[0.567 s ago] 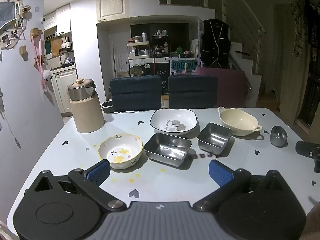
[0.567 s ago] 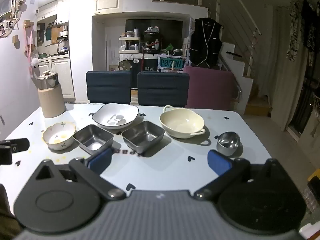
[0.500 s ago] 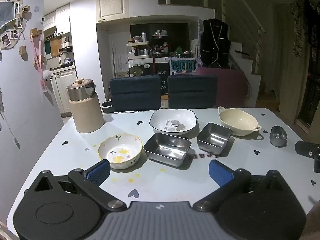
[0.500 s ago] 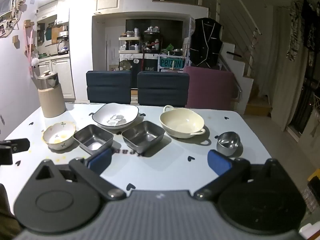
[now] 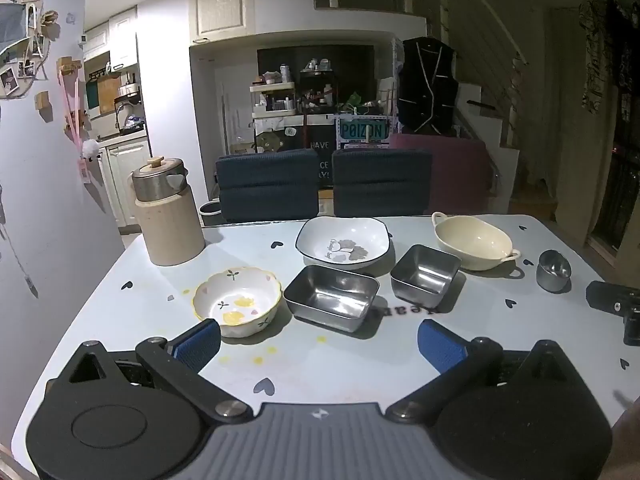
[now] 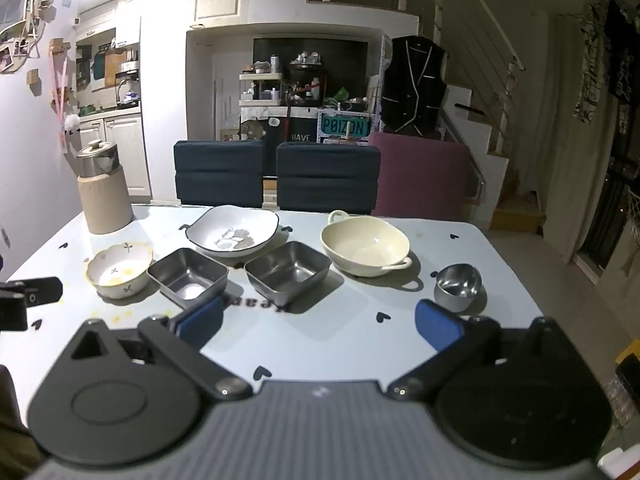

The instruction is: Organize plates and bowls

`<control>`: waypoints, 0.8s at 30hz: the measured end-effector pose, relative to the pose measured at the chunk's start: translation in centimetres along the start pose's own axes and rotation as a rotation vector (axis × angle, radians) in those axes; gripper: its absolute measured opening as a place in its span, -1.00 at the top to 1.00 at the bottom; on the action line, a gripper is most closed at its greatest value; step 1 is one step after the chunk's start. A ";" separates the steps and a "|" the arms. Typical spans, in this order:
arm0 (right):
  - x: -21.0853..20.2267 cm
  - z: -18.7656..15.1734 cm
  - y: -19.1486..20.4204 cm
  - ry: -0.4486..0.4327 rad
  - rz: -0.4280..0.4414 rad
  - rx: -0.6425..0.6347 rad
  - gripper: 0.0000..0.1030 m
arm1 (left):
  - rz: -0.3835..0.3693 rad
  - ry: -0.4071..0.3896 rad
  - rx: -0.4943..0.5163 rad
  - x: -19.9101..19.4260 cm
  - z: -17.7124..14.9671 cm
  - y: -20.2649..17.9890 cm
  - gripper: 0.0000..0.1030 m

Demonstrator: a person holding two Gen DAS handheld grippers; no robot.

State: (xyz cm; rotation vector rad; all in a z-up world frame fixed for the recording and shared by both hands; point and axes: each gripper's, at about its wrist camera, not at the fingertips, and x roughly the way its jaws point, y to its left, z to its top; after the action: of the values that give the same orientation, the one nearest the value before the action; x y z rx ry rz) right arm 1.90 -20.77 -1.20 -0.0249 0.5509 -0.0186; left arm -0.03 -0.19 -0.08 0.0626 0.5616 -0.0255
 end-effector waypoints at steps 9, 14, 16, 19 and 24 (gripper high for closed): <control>0.0 0.0 0.0 0.002 -0.003 -0.002 -1.00 | 0.000 0.001 -0.001 0.0 0.0 0.0 -1.00; -0.1 -0.2 0.3 0.004 -0.005 -0.005 -1.00 | -0.002 0.003 -0.001 0.5 -0.2 -0.3 -1.00; 0.0 -0.1 0.3 0.005 -0.007 -0.006 -1.00 | -0.003 0.003 -0.001 0.5 -0.1 -0.3 -1.00; 0.1 -0.1 0.2 0.005 -0.007 -0.006 -1.00 | -0.003 0.003 -0.002 0.5 -0.1 -0.3 -1.00; 0.2 -0.1 0.3 0.007 -0.007 -0.007 -1.00 | -0.004 0.003 -0.003 0.5 -0.1 -0.2 -1.00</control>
State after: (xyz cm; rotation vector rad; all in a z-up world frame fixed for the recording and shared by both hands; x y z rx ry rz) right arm 2.04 -20.50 -1.35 -0.0339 0.5575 -0.0240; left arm 0.28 -0.42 -0.45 0.0585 0.5643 -0.0280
